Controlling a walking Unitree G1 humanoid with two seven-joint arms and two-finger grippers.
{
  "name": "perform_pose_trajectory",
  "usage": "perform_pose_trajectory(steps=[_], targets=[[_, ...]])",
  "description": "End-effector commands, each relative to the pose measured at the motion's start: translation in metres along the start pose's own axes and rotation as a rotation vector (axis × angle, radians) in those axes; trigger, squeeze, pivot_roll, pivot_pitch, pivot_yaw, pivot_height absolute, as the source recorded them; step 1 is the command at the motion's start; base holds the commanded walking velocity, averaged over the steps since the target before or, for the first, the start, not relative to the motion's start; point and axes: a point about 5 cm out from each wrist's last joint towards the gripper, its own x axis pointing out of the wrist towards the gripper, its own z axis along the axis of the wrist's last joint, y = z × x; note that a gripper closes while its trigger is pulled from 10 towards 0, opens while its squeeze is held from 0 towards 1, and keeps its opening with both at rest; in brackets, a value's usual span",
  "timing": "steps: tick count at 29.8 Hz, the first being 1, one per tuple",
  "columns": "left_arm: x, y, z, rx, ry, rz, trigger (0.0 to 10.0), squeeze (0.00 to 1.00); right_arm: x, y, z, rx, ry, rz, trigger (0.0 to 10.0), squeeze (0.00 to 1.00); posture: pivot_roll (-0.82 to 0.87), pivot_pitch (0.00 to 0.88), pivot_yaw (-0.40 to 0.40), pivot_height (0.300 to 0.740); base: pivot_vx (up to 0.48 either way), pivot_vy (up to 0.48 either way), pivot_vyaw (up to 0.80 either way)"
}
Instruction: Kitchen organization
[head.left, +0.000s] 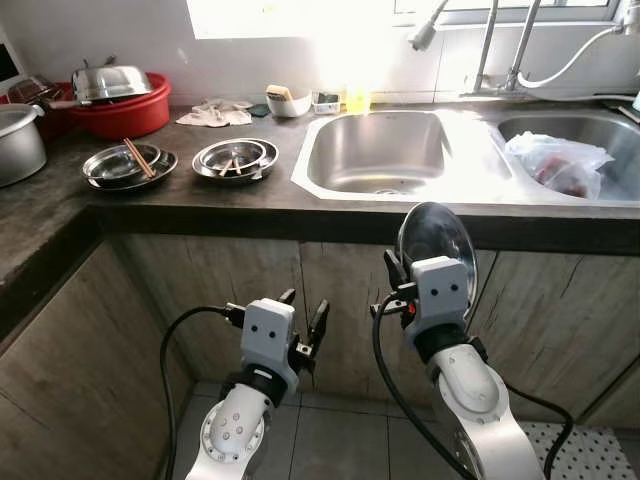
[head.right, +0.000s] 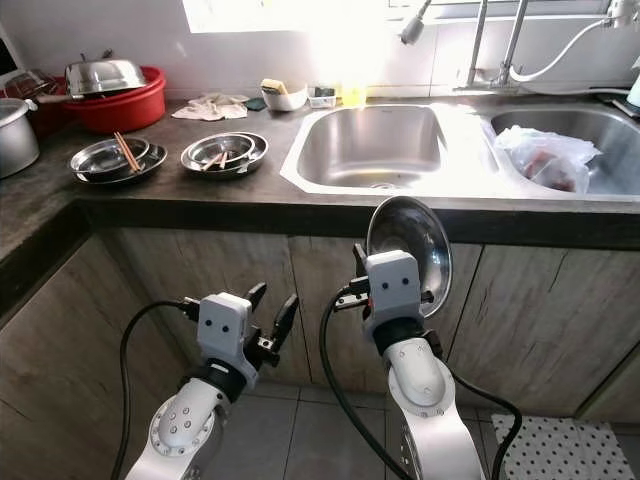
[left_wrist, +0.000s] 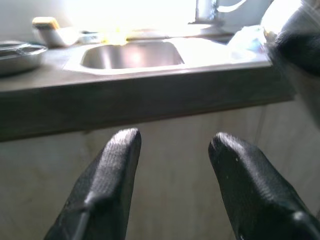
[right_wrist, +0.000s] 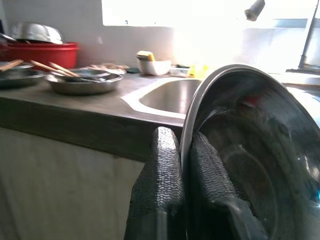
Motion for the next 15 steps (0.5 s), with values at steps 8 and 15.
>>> perform_pose_trajectory(steps=[8, 15], targets=[[-0.001, 0.004, -0.001, -0.004, 0.012, 0.029, 10.0, 0.00, 0.006, -0.002, 0.011, 0.008, -0.043, -0.008, 10.0, 0.00, 0.01, 0.022, 0.038, 0.740, 0.080, -0.338, 0.00], [0.000, 0.007, 0.001, 0.007, 0.002, 0.056, 10.0, 0.00, 0.017, -0.010, 0.034, -0.071, -0.154, 0.030, 10.0, 0.00, 0.01, 0.025, 0.036, 0.740, 0.000, 0.000, 0.00]])
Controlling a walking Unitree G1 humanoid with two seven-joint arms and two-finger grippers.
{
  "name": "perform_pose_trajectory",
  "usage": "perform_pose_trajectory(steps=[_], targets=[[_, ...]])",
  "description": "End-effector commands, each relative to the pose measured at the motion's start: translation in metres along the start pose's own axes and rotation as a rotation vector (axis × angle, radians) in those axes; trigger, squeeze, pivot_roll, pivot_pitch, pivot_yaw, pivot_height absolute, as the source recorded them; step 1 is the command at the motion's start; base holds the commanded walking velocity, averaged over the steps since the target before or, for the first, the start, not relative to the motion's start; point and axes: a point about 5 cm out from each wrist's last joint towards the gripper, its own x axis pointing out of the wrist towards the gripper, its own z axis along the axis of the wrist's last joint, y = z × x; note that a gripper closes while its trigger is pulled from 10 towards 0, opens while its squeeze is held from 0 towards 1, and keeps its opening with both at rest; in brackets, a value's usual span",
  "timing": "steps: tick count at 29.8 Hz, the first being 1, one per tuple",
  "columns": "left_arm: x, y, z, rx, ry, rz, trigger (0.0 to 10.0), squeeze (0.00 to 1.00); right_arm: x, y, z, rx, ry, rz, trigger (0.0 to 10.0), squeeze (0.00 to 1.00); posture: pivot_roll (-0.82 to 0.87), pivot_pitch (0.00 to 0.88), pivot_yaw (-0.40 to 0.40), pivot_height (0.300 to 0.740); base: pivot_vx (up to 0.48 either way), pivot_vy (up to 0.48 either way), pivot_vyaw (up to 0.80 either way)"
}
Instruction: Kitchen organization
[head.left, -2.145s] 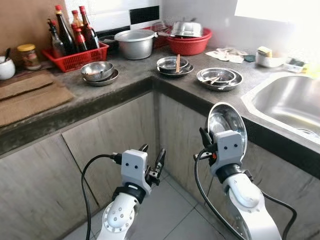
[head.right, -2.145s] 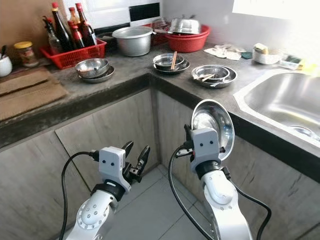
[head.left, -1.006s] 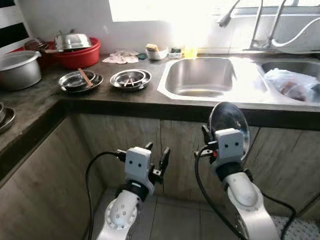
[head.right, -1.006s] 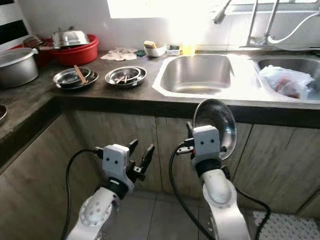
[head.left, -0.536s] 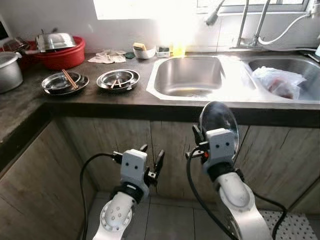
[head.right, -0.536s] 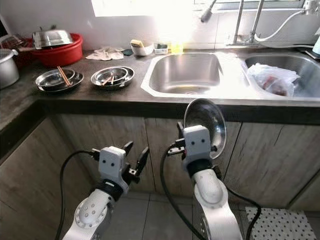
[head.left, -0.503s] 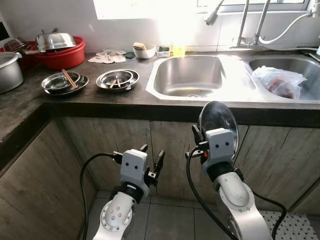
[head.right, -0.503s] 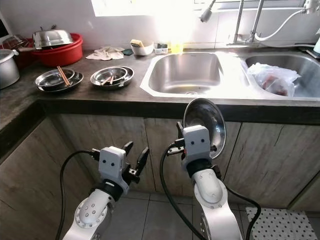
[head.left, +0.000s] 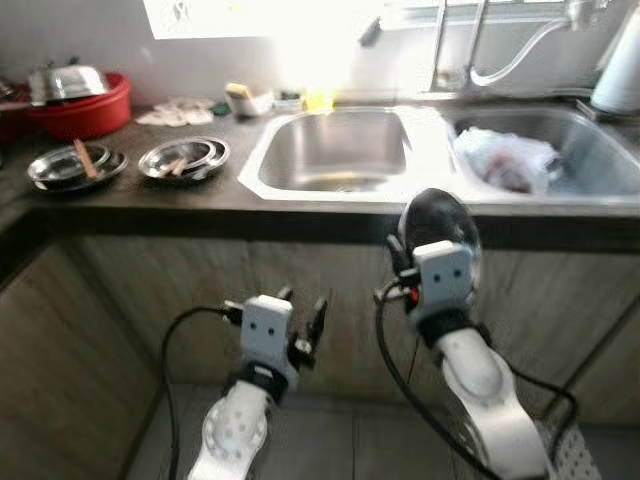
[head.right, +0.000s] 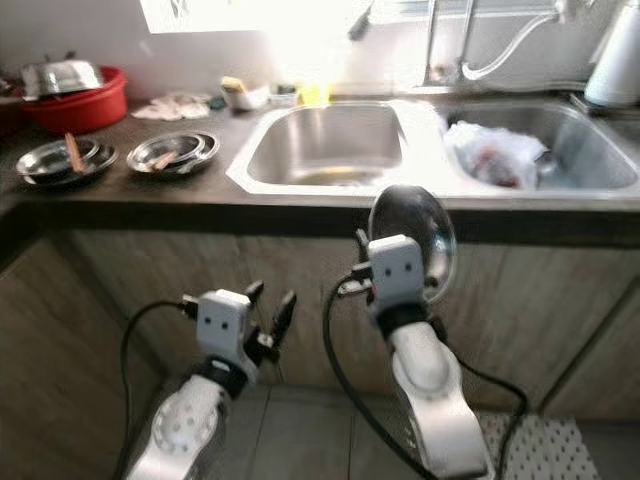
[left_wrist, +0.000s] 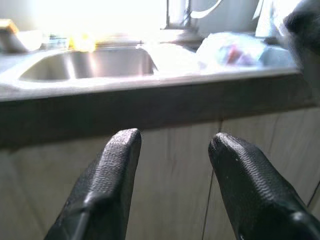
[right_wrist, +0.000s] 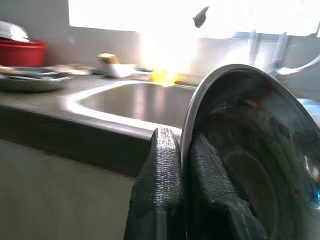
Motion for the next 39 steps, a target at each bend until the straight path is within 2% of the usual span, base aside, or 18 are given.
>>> perform_pose_trajectory(steps=[1, 4, 16, 22, 31, 39], targets=[[-0.002, 0.009, 0.000, 0.031, 0.005, 0.033, 10.0, 0.00, 0.005, 0.008, 0.017, 0.005, -0.088, 0.038, 10.0, 0.00, 0.01, 0.025, 0.036, 0.740, 0.000, 0.000, 0.00], [0.000, 0.010, 0.002, 0.028, -0.002, 0.035, 10.0, 0.00, 0.009, 0.009, 0.025, -0.023, -0.136, 0.080, 10.0, 0.00, 0.01, 0.026, 0.035, 0.740, 0.192, 0.000, 0.00], [-0.001, 0.010, 0.005, 0.036, -0.013, 0.036, 10.0, 0.00, 0.014, 0.015, 0.033, -0.062, -0.185, 0.162, 10.0, 0.00, 0.02, 0.025, 0.032, 0.740, 0.389, 0.000, 0.00], [0.000, 0.010, 0.006, 0.039, -0.016, 0.035, 10.0, 0.00, 0.015, 0.017, 0.035, -0.061, -0.198, 0.175, 10.0, 0.00, 0.02, 0.023, 0.031, 0.740, 0.450, 0.000, 0.79], [0.001, 0.010, 0.006, 0.041, -0.017, 0.028, 10.0, 0.00, 0.022, 0.011, 0.041, -0.039, -0.215, 0.155, 10.0, 0.00, 0.02, 0.014, 0.032, 0.740, 0.453, 0.000, 0.00], [0.002, 0.011, 0.006, 0.042, -0.020, 0.024, 10.0, 0.00, 0.027, 0.005, 0.041, -0.075, -0.213, 0.157, 10.0, 0.00, 0.02, 0.008, 0.032, 0.740, 0.454, 0.000, 0.00]])
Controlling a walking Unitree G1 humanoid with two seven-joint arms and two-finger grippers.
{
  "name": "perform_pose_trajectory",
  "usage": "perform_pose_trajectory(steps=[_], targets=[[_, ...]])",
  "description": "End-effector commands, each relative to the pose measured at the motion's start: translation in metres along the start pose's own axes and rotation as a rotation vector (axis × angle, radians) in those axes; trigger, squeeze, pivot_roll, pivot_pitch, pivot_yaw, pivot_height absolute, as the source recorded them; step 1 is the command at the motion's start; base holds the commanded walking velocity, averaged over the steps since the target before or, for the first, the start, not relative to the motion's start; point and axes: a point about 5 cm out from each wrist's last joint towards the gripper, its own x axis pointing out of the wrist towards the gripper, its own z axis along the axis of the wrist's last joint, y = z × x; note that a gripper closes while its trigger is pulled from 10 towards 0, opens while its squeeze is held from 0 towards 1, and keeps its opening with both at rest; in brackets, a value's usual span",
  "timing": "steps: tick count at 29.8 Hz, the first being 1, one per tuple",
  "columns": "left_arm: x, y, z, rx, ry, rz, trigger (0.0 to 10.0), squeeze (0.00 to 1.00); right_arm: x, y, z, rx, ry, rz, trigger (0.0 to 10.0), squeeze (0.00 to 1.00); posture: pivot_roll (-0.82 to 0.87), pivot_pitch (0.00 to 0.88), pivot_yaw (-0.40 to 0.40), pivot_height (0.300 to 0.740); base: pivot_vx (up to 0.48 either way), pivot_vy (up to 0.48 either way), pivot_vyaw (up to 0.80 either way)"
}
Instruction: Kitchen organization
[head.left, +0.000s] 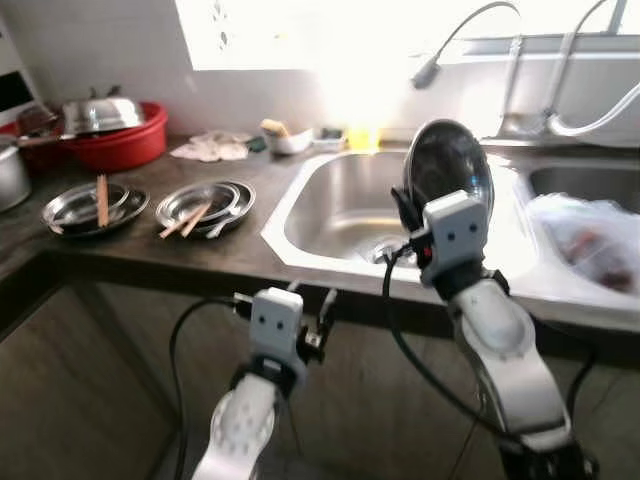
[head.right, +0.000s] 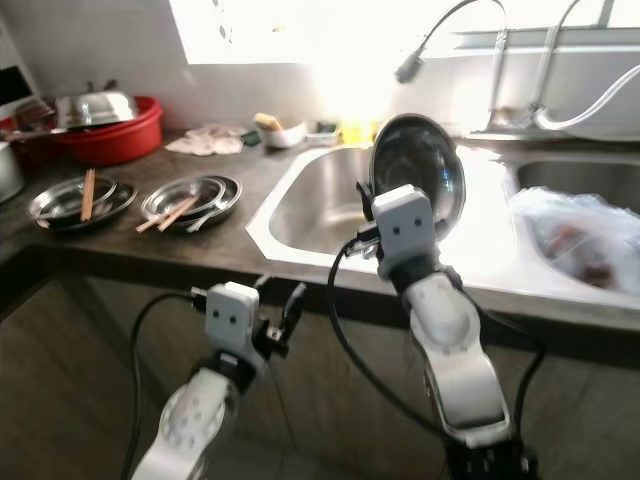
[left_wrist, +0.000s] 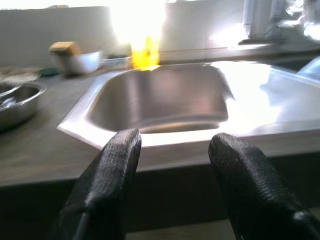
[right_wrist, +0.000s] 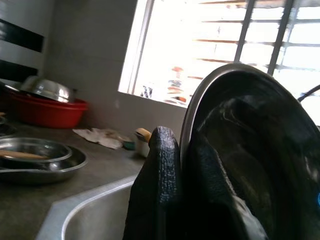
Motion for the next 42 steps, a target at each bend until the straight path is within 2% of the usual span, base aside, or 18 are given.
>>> perform_pose_trajectory(steps=[1, 5, 15, 23, 25, 29, 35, 42], targets=[[0.002, -0.006, 0.004, 0.000, -0.017, -0.019, 10.0, 0.00, 0.000, -0.009, 0.001, -0.029, -0.001, -0.015, 10.0, 0.00, 0.01, 0.007, 0.033, 0.740, 0.446, 0.000, 0.00], [0.003, -0.005, 0.004, -0.003, -0.017, -0.013, 10.0, 0.00, 0.003, -0.011, -0.003, -0.044, 0.029, 0.009, 10.0, 0.00, 0.01, 0.009, 0.030, 0.740, 0.401, 0.000, 0.00], [0.003, -0.008, 0.001, -0.010, -0.007, -0.004, 10.0, 0.00, 0.013, -0.006, -0.019, -0.081, 0.098, 0.110, 10.0, 0.00, 0.01, 0.028, 0.026, 0.740, 0.000, 0.000, 0.00], [0.000, -0.009, 0.000, -0.022, 0.005, 0.025, 10.0, 0.00, 0.033, -0.001, -0.040, -0.070, 0.156, 0.200, 10.0, 0.00, 0.03, 0.052, 0.008, 0.740, 0.000, 0.000, 0.00], [-0.004, -0.007, -0.001, -0.028, 0.016, 0.050, 10.0, 0.00, 0.044, 0.007, -0.046, -0.115, 0.173, 0.290, 10.0, 0.00, 0.04, 0.065, -0.001, 0.740, 0.000, 0.000, 0.00], [-0.009, -0.008, -0.001, -0.057, 0.030, 0.065, 10.0, 0.00, 0.053, 0.013, -0.055, -0.142, 0.208, 0.357, 10.0, 0.00, 0.04, 0.091, -0.016, 0.740, 0.000, 0.000, 0.00], [-0.016, -0.012, 0.000, -0.066, 0.032, 0.082, 10.0, 0.00, 0.056, 0.022, -0.070, -0.180, 0.267, 0.463, 10.0, 0.00, 0.05, 0.125, -0.033, 0.740, 0.000, 0.000, 0.00], [-0.025, -0.012, 0.001, -0.057, 0.056, 0.102, 10.0, 0.00, 0.049, 0.033, -0.091, -0.202, 0.348, 0.592, 10.0, 0.00, 0.06, 0.164, -0.046, 0.740, 0.000, 0.000, 0.00]])
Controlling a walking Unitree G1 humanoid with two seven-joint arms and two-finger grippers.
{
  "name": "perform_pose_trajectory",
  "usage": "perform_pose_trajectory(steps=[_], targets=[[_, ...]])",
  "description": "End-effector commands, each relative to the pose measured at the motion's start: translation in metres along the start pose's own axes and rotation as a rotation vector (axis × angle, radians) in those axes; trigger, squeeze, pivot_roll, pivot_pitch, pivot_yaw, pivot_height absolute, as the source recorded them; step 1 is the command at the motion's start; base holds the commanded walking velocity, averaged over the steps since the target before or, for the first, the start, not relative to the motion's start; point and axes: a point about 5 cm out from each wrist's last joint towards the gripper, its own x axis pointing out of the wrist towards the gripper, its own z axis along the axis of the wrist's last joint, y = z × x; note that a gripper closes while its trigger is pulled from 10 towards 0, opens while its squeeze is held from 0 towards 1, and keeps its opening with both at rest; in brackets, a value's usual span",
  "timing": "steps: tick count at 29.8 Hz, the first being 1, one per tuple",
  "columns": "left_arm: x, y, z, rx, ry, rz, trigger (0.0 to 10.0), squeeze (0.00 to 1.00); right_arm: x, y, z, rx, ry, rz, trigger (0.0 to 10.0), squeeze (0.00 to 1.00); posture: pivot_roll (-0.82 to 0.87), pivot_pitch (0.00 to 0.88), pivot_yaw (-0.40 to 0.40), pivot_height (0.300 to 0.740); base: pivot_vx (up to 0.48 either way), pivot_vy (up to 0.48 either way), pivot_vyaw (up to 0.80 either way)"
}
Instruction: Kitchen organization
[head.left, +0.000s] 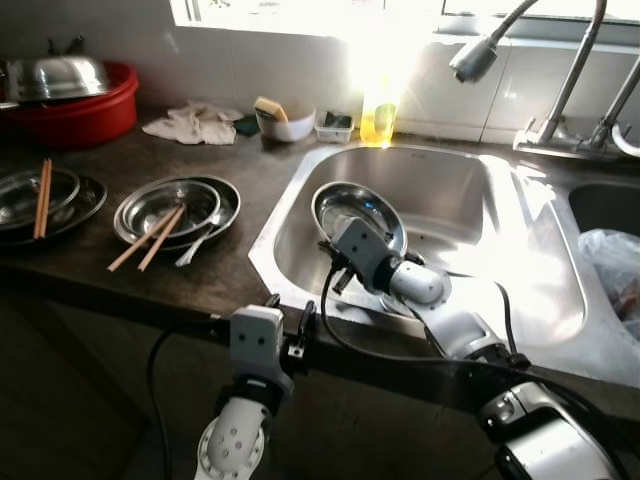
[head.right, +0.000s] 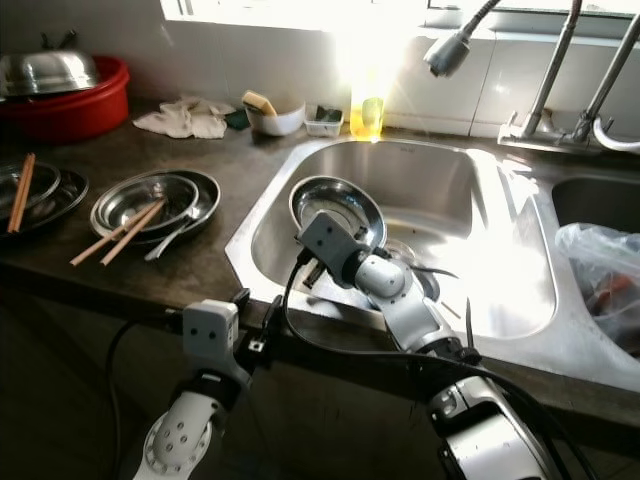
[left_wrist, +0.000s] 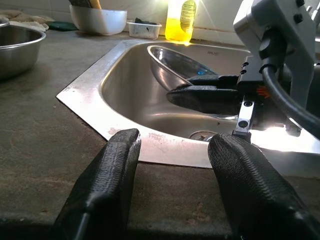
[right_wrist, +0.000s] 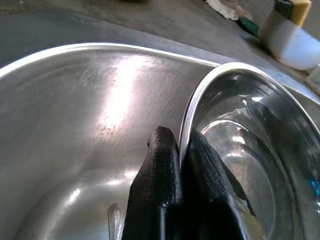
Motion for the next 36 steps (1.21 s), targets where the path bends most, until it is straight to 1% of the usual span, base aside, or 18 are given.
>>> perform_pose_trajectory(steps=[1, 2, 3, 4, 5, 9, 12, 17, 20, 21, 22, 24, 25, 26, 27, 33, 36], targets=[[-0.004, 0.000, -0.005, 0.003, 0.045, 0.018, 10.0, 0.00, 0.003, 0.005, 0.000, -0.024, -0.002, 0.053, 10.0, 0.00, 0.06, 0.164, -0.046, 0.740, 0.000, 0.000, 0.00], [-0.004, 0.000, -0.004, 0.000, 0.046, 0.018, 10.0, 0.00, 0.003, 0.009, -0.004, -0.026, 0.014, 0.090, 10.0, 0.00, 0.06, 0.177, -0.048, 0.740, 0.000, 0.000, 0.00], [-0.004, 0.000, -0.004, 0.000, 0.046, 0.018, 10.0, 0.00, 0.003, 0.009, -0.004, -0.026, 0.014, 0.090, 10.0, 0.00, 0.06, 0.177, -0.048, 0.740, 0.000, 0.000, 0.00], [-0.005, -0.001, -0.003, -0.002, 0.046, 0.017, 10.0, 0.00, 0.003, 0.012, -0.007, -0.028, 0.026, 0.115, 10.0, 0.00, 0.06, 0.177, -0.048, 0.740, 0.000, 0.000, 0.00], [-0.005, -0.002, -0.002, -0.001, 0.045, 0.016, 10.0, 0.00, 0.003, 0.017, -0.012, -0.038, 0.048, 0.168, 10.0, 0.00, 0.06, 0.180, -0.051, 0.740, 0.000, 0.000, 0.00], [-0.006, -0.001, 0.000, 0.003, 0.042, 0.019, 10.0, 0.00, 0.003, 0.025, -0.019, -0.063, 0.087, 0.248, 10.0, 0.00, 0.07, 0.184, -0.051, 0.740, 0.000, 0.000, 0.00], [-0.007, 0.000, 0.001, 0.004, 0.044, 0.023, 10.0, 0.00, 0.005, 0.025, -0.020, -0.089, 0.092, 0.248, 10.0, 0.00, 0.07, 0.185, -0.053, 0.740, 0.000, 0.000, 0.00], [-0.008, 0.000, 0.002, 0.006, 0.049, 0.023, 10.0, 0.00, 0.009, 0.020, -0.017, -0.086, 0.096, 0.248, 10.0, 0.00, 0.07, 0.180, -0.051, 0.740, 0.000, 0.000, 0.00], [-0.007, 0.000, 0.002, 0.009, 0.047, 0.021, 10.0, 0.00, 0.011, 0.020, -0.017, -0.097, 0.100, 0.259, 10.0, 0.00, 0.08, 0.180, -0.051, 0.740, 0.000, 0.000, 0.00], [-0.007, 0.000, 0.002, 0.009, 0.046, 0.021, 10.0, 0.00, 0.011, 0.021, -0.017, -0.086, 0.098, 0.261, 10.0, 0.00, 0.08, 0.179, -0.058, 0.740, 0.000, 0.000, 0.00], [-0.007, 0.000, 0.002, 0.010, 0.045, 0.023, 10.0, 0.00, 0.012, 0.022, -0.016, -0.084, 0.093, 0.265, 10.0, 0.20, 0.08, 0.177, -0.058, 0.740, 0.000, 0.000, 0.00], [-0.006, 0.001, 0.002, 0.012, 0.044, 0.024, 10.0, 0.00, 0.012, 0.023, -0.016, -0.086, 0.088, 0.271, 10.0, 0.20, 0.08, 0.175, -0.060, 0.740, 0.000, 0.000, 0.00], [-0.006, 0.002, 0.002, 0.014, 0.044, 0.026, 10.0, 0.00, 0.013, 0.023, -0.015, -0.070, 0.077, 0.264, 10.0, 1.00, 0.08, 0.172, -0.059, 0.740, 0.000, 0.000, 0.00], [-0.006, 0.002, 0.002, 0.014, 0.044, 0.026, 10.0, 0.00, 0.013, 0.023, -0.015, -0.070, 0.077, 0.264, 10.0, 1.00, 0.08, 0.172, -0.059, 0.740, 0.000, 0.000, 0.00], [-0.005, 0.003, 0.002, 0.016, 0.044, 0.028, 10.0, 0.00, 0.012, 0.024, -0.014, -0.039, 0.051, 0.259, 10.0, 1.00, 0.09, 0.161, -0.059, 0.740, 0.000, 0.000, 0.00], [-0.002, 0.003, 0.001, 0.028, 0.039, 0.019, 10.0, 0.00, 0.010, 0.024, -0.013, 0.003, 0.015, 0.211, 10.0, 1.00, 0.08, 0.145, -0.053, 0.740, 0.000, 0.000, 0.00], [-0.001, 0.004, 0.001, 0.028, 0.039, 0.017, 10.0, 0.00, 0.007, 0.027, -0.014, 0.008, -0.004, 0.208, 10.0, 1.00, 0.08, 0.141, -0.050, 0.740, 0.000, 0.000, 0.00]])
